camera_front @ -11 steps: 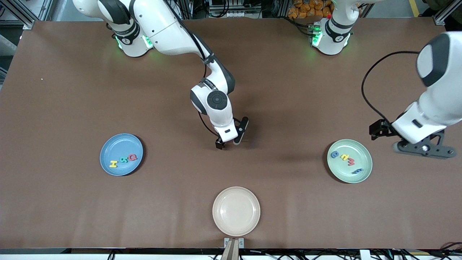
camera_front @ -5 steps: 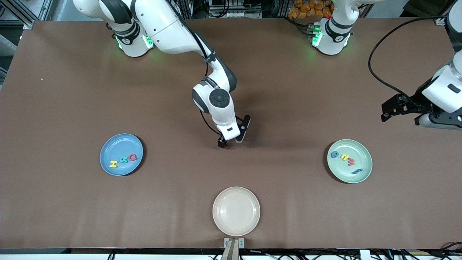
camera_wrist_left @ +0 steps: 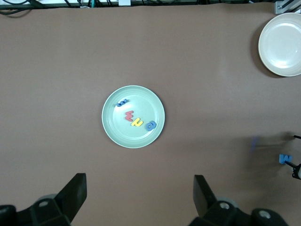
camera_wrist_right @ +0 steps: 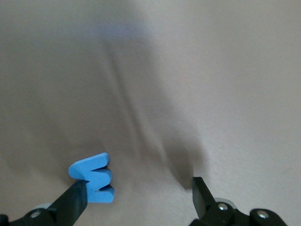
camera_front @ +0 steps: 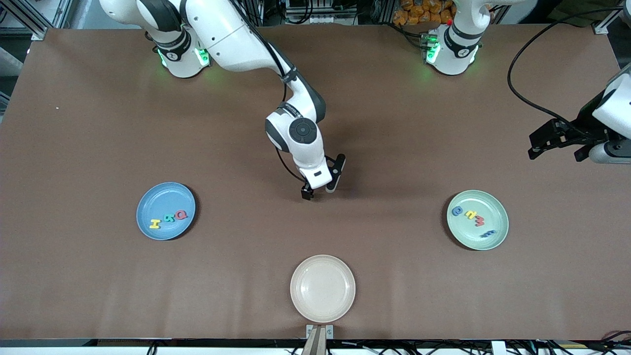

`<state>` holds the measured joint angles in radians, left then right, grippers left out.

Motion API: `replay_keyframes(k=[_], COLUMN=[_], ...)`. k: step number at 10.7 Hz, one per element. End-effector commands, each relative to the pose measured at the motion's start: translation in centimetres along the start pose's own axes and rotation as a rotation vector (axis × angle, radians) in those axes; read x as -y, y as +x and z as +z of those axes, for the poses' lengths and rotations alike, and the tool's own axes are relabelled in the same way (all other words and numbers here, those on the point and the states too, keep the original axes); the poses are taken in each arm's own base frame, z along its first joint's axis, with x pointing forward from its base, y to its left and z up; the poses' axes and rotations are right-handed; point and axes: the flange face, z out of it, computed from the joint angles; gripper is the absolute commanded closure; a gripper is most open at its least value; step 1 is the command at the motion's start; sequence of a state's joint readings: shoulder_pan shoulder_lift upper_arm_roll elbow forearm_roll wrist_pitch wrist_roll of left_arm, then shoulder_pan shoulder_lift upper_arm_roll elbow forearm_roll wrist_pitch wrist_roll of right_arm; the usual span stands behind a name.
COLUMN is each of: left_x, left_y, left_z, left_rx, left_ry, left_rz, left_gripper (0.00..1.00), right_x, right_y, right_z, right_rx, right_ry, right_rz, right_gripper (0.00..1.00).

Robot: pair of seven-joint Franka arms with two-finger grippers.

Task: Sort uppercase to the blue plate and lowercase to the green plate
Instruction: 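Grasp the blue W with the right gripper while the left gripper withdraws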

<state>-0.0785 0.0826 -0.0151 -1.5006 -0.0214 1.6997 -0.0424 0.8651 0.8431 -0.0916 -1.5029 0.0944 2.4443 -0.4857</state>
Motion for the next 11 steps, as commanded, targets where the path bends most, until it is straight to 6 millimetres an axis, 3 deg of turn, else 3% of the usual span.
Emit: replay_keyframes(k=[1, 6, 9, 11], left_x=[0.0, 0.0, 0.1, 0.1], left_y=[-0.5, -0.5, -0.7, -0.7], left_z=[0.0, 0.1, 0.3, 0.5], left_rx=[0.012, 0.013, 0.033, 0.036], left_ry=[-0.021, -0.009, -0.008, -0.007], left_rz=[-0.022, -0.025, -0.025, -0.025], left_gripper=[0.0, 0.0, 0.0, 0.0], right_x=[0.6, 2.0, 1.1, 1.1], right_y=[0.4, 0.4, -0.1, -0.1], right_z=[-0.8, -0.9, -3.6, -3.7], right_rx=[-0.005, 0.004, 0.039, 0.047], right_ry=[0.006, 0.074, 0.107, 0.113], right_rz=[-0.012, 0.019, 0.032, 0.034], right_gripper=[0.0, 0.0, 0.0, 0.0])
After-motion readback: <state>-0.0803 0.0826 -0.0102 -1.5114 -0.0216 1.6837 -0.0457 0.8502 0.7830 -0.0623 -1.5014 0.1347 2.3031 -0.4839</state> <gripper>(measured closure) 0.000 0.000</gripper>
